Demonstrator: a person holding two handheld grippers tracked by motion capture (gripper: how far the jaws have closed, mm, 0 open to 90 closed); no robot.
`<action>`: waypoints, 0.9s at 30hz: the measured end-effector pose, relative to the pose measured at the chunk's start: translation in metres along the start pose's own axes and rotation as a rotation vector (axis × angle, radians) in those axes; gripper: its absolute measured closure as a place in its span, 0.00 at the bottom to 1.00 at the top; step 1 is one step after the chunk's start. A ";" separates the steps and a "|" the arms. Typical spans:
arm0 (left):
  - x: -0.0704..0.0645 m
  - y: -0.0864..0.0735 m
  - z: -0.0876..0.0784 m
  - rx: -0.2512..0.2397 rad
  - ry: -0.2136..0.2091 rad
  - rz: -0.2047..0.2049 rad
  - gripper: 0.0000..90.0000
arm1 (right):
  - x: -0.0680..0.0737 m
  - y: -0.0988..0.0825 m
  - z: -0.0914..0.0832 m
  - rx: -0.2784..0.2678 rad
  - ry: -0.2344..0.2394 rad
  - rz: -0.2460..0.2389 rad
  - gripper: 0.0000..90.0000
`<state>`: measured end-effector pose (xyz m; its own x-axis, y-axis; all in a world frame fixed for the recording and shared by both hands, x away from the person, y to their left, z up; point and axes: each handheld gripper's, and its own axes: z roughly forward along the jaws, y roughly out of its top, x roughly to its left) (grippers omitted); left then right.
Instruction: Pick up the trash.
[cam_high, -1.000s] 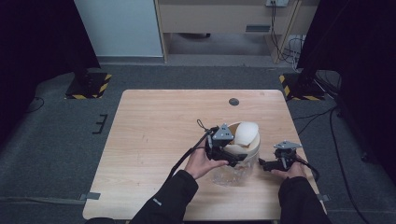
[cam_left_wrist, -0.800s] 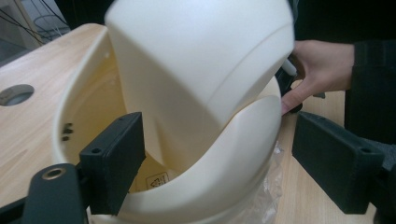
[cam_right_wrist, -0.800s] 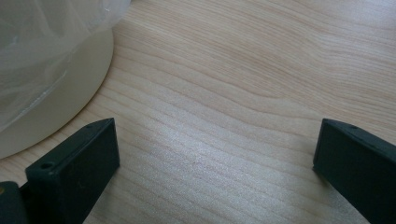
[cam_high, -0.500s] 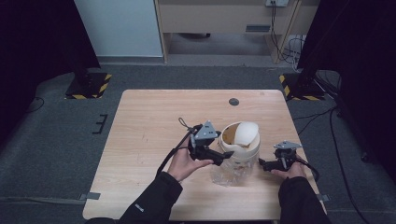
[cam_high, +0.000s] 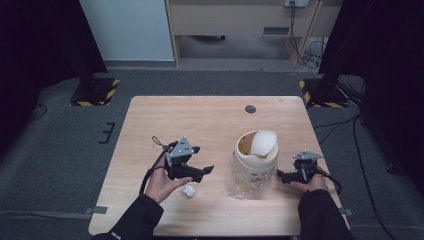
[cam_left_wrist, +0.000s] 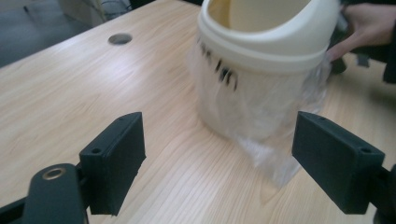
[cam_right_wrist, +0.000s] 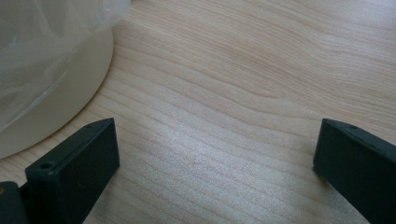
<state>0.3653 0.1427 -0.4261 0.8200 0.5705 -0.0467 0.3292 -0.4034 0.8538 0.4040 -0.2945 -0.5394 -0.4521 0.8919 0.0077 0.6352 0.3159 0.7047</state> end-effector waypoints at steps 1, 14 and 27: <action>0.001 -0.003 -0.002 0.002 0.002 -0.007 0.19 | 0.000 0.000 0.000 0.000 0.000 0.000 0.01; 0.004 -0.059 -0.014 0.080 0.042 -0.079 0.20 | 0.000 0.000 0.000 -0.001 -0.001 -0.002 0.01; 0.002 -0.086 0.000 0.232 0.024 -0.085 0.29 | 0.000 0.000 0.000 -0.001 -0.001 -0.003 0.01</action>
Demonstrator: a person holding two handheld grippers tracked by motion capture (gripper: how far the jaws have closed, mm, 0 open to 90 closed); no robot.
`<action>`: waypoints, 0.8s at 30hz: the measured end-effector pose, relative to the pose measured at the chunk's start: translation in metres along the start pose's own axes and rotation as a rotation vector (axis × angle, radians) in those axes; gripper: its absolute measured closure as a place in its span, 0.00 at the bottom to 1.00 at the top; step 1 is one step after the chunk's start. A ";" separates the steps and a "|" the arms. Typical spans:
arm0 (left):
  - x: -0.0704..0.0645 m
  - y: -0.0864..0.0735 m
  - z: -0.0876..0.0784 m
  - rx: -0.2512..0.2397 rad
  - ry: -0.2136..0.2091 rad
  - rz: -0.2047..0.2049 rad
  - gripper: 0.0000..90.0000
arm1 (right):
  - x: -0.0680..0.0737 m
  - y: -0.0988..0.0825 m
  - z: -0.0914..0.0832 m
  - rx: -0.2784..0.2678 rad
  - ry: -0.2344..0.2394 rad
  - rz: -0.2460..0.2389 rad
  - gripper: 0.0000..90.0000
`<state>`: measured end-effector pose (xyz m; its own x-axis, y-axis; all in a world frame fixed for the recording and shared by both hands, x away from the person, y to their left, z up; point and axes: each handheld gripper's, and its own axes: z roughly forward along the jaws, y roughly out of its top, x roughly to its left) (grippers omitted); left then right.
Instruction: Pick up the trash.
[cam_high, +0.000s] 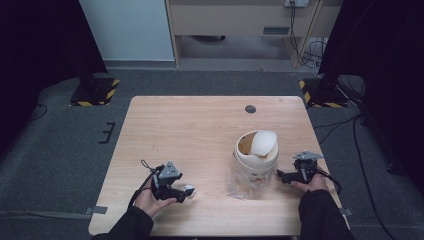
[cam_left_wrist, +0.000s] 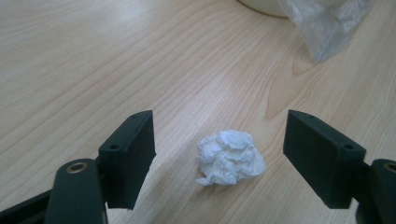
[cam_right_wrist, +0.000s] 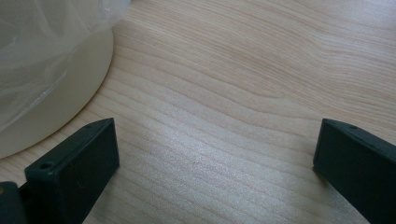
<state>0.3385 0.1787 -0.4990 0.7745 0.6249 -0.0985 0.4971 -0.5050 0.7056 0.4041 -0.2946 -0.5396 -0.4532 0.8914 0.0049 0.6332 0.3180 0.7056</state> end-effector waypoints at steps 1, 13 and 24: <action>0.000 0.000 0.001 0.007 -0.002 0.002 0.29 | 0.000 0.000 0.000 0.000 0.000 0.001 0.01; -0.004 -0.004 0.015 0.118 0.006 0.035 0.42 | 0.000 0.000 0.000 0.000 0.000 0.002 0.01; -0.008 0.000 0.020 0.165 0.024 0.082 0.61 | 0.001 0.000 0.000 0.000 0.000 -0.001 0.01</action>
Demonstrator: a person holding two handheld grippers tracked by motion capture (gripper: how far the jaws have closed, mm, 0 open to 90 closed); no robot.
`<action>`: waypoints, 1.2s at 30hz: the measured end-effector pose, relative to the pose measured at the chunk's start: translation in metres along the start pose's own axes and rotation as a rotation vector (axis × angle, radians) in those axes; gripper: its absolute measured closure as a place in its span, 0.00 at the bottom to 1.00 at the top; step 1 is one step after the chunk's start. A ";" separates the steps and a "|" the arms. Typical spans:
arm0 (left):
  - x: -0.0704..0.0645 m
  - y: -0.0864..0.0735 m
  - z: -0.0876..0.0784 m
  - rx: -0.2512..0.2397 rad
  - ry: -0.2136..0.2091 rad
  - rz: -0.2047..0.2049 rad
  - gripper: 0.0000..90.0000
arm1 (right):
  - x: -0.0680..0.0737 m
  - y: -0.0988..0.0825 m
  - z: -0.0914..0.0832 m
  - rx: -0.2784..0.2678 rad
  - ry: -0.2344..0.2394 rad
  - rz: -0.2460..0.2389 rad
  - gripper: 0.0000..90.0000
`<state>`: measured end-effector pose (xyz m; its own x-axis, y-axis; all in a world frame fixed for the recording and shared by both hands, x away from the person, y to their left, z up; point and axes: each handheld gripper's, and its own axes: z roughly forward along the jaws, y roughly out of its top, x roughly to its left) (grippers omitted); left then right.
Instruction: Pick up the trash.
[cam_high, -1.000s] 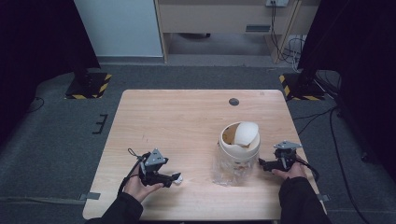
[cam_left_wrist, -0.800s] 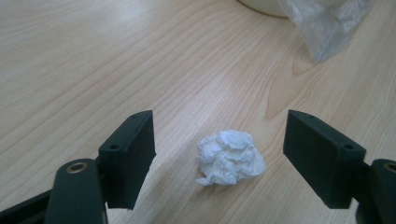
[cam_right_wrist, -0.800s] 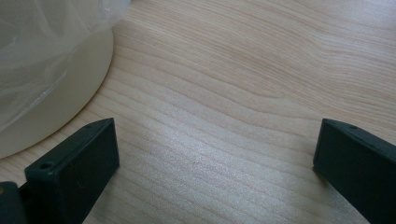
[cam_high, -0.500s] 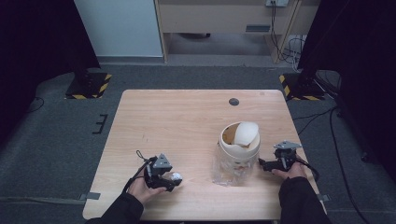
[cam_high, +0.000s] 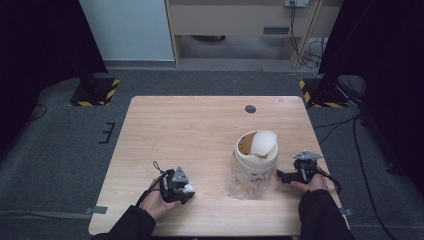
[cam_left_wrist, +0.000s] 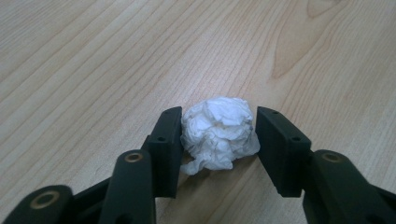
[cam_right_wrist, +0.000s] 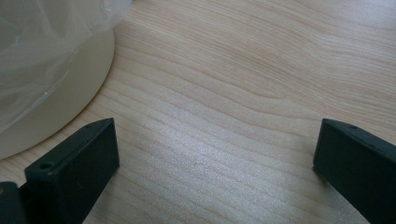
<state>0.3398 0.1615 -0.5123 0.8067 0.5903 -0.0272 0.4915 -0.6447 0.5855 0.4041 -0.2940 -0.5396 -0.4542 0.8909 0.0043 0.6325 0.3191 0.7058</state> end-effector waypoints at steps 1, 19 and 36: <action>0.000 0.000 0.000 0.004 0.001 0.002 0.62 | 0.000 0.000 0.000 0.000 0.001 0.000 0.01; 0.007 0.005 -0.021 -0.138 0.013 -0.057 0.69 | 0.000 0.000 0.000 0.000 0.000 -0.001 0.01; 0.001 0.015 -0.042 -0.271 0.024 -0.062 0.69 | 0.000 0.000 0.000 0.000 0.000 0.000 0.01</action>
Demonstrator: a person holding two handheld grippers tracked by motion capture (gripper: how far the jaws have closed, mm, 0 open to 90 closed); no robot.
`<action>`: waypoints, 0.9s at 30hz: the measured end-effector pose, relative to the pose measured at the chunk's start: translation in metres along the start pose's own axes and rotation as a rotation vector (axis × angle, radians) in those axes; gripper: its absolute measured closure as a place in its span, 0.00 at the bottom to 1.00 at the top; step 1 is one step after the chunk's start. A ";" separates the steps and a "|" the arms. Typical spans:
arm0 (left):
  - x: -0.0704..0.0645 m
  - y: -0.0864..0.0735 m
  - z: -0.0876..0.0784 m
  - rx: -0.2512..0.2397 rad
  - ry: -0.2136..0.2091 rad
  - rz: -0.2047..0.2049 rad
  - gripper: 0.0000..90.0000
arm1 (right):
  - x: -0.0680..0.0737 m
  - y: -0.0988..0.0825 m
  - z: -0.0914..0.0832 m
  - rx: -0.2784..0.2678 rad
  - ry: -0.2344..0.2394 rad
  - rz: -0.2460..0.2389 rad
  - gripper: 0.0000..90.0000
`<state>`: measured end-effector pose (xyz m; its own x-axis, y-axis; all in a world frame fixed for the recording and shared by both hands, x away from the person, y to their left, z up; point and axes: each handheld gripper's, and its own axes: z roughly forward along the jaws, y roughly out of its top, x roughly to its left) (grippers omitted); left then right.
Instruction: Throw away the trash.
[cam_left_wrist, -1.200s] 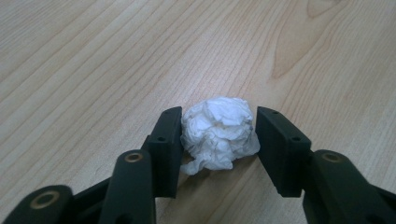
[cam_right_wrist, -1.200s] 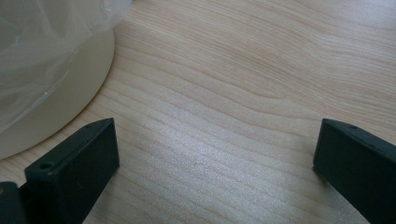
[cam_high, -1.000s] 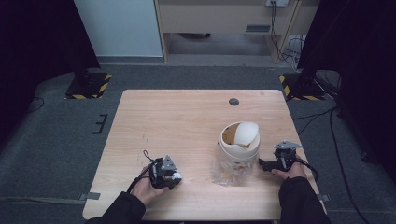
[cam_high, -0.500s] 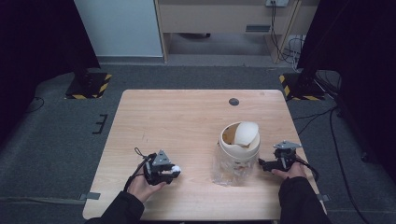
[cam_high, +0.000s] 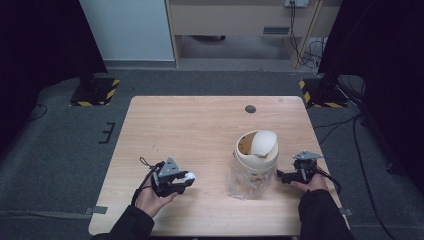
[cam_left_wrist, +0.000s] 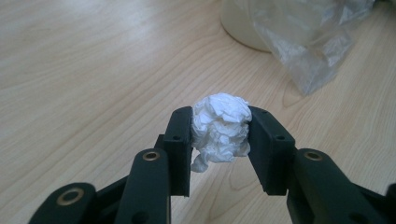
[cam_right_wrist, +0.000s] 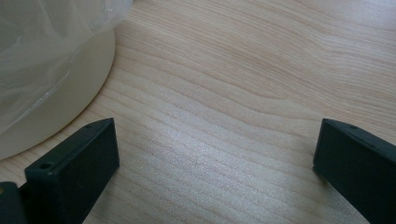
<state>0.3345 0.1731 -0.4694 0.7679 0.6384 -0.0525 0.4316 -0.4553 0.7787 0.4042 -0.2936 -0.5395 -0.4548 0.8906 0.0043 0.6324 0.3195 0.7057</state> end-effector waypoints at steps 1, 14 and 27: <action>-0.001 0.001 -0.002 -0.011 0.000 0.004 0.69 | 0.000 0.000 0.000 0.000 0.000 0.000 0.01; -0.002 0.015 -0.022 -0.157 0.029 -0.011 0.68 | 0.000 0.000 0.000 0.000 0.000 0.000 0.01; 0.000 0.027 -0.033 -0.257 0.047 -0.027 0.68 | 0.000 0.000 0.000 0.000 0.000 0.000 0.01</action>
<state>0.3308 0.1813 -0.4274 0.7323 0.6791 -0.0510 0.3129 -0.2689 0.9109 0.4043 -0.2934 -0.5396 -0.4548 0.8906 0.0042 0.6322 0.3195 0.7059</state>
